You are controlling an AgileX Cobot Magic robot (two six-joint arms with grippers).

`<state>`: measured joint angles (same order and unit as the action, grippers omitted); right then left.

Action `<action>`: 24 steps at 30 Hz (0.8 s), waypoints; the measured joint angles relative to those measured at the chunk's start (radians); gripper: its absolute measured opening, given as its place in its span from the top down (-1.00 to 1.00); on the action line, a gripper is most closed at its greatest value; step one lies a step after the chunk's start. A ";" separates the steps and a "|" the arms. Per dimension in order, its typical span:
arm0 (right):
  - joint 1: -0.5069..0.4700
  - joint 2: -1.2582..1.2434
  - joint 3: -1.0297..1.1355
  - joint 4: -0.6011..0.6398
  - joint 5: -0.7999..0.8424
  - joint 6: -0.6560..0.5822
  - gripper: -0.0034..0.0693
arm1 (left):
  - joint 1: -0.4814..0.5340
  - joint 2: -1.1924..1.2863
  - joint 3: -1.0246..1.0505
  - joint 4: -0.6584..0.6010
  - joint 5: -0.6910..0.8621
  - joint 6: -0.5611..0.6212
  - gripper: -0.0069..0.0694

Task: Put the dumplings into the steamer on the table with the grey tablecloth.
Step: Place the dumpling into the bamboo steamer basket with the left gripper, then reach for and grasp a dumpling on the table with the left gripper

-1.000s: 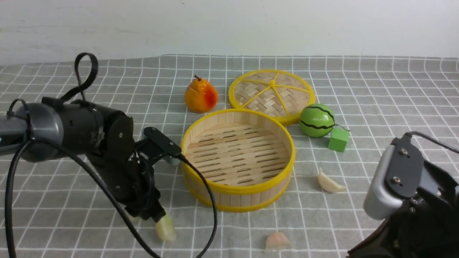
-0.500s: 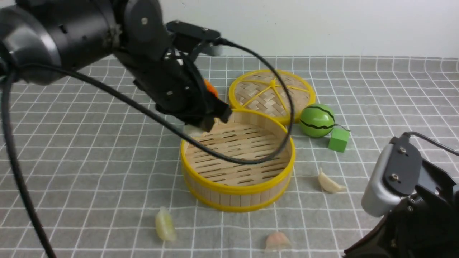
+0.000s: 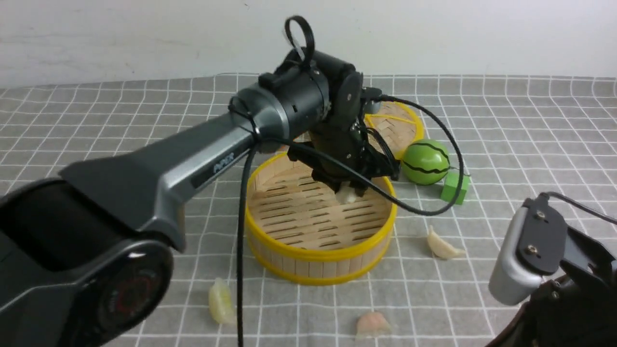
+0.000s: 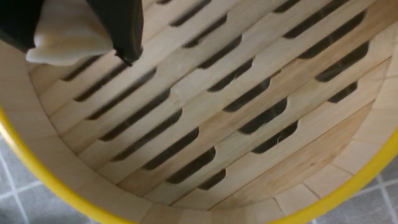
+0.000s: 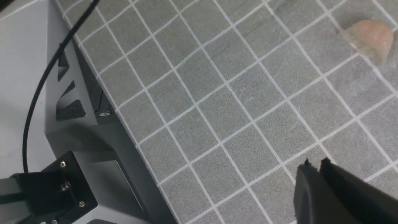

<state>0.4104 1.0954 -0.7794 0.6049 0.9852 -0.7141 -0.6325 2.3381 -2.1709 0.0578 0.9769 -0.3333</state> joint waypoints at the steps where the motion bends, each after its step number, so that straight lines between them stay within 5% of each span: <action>1: 0.000 0.000 0.000 0.000 0.001 0.001 0.79 | 0.000 0.018 -0.006 0.013 -0.005 -0.018 0.10; 6: 0.000 0.000 0.000 -0.002 -0.001 0.001 0.79 | 0.011 0.052 -0.008 0.059 -0.016 -0.055 0.01; 15: 0.000 0.000 0.000 -0.002 -0.029 0.001 0.75 | 0.019 -0.070 -0.012 0.076 0.138 -0.025 -0.79; 24: 0.000 0.000 0.000 -0.002 -0.077 0.000 0.74 | 0.019 -0.385 0.104 0.085 0.256 0.017 -0.72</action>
<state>0.4104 1.0954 -0.7794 0.6025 0.9084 -0.7141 -0.6137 1.9534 -2.0668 0.1426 1.2325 -0.3166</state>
